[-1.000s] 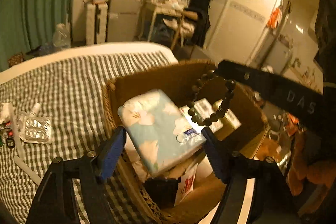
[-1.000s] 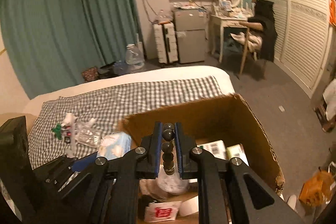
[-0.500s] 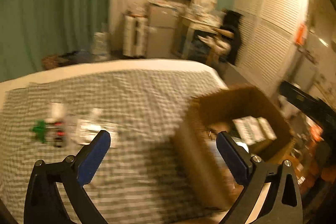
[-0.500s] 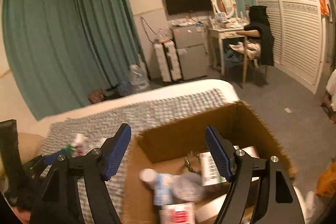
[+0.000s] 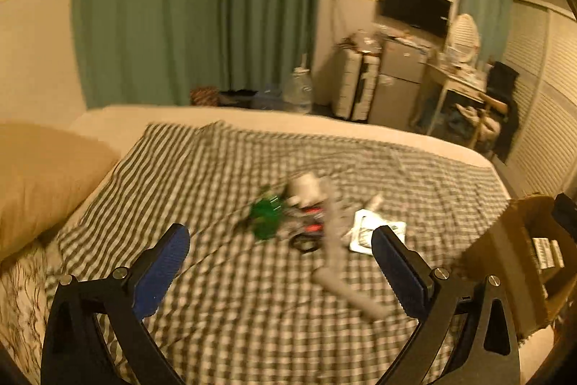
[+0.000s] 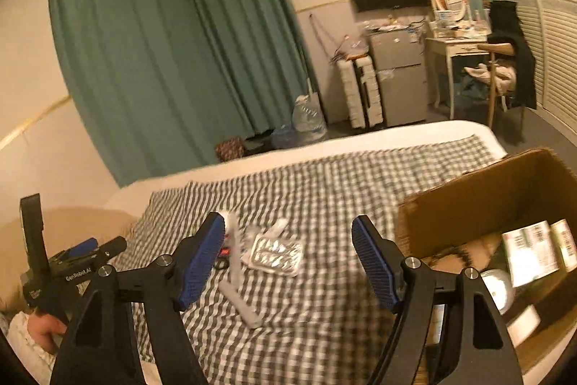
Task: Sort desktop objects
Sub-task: 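Move both tools back over the bed toward the green bag and foil pack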
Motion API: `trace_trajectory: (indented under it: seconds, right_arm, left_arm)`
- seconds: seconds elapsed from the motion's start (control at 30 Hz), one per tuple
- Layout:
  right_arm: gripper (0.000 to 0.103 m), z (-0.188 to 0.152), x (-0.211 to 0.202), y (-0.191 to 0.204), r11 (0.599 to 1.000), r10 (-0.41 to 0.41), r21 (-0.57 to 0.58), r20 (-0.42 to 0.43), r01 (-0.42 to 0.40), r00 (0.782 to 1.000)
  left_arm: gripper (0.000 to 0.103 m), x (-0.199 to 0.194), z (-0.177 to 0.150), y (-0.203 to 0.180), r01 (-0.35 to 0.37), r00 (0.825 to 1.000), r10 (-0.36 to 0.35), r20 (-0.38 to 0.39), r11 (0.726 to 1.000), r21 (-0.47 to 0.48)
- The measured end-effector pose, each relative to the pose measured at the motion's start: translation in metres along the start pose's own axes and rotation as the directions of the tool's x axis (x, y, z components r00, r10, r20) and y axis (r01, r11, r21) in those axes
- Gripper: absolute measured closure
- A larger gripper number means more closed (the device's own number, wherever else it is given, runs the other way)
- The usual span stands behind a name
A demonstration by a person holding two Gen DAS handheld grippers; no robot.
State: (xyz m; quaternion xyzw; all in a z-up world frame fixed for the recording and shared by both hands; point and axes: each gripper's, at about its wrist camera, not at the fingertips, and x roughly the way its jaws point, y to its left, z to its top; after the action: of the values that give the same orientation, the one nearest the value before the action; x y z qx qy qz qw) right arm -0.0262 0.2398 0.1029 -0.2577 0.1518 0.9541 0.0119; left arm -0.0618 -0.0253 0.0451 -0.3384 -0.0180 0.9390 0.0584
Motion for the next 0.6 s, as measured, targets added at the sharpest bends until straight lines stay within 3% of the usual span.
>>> trace_trajectory:
  seconds: [0.3, 0.43, 0.6]
  right_arm:
    - [0.025, -0.052, 0.084, 0.038, 0.986, -0.023, -0.165, -0.106, 0.005, 0.994]
    - [0.025, -0.068, 0.123, 0.04, 0.953, -0.052, -0.302, -0.163, 0.0, 0.985]
    - [0.026, -0.07, 0.172, 0.039, 0.914, -0.089, -0.407, -0.211, -0.005, 0.973]
  left_arm:
    - [0.0, 0.056, -0.046, 0.039, -0.05, 0.994, 0.045, -0.095, 0.997, -0.051]
    - [0.0, 0.086, -0.054, 0.045, -0.082, 0.989, 0.078, -0.124, 0.996, -0.027]
    - [0.0, 0.13, -0.055, 0.048, -0.055, 0.988, 0.047, -0.149, 0.997, -0.047]
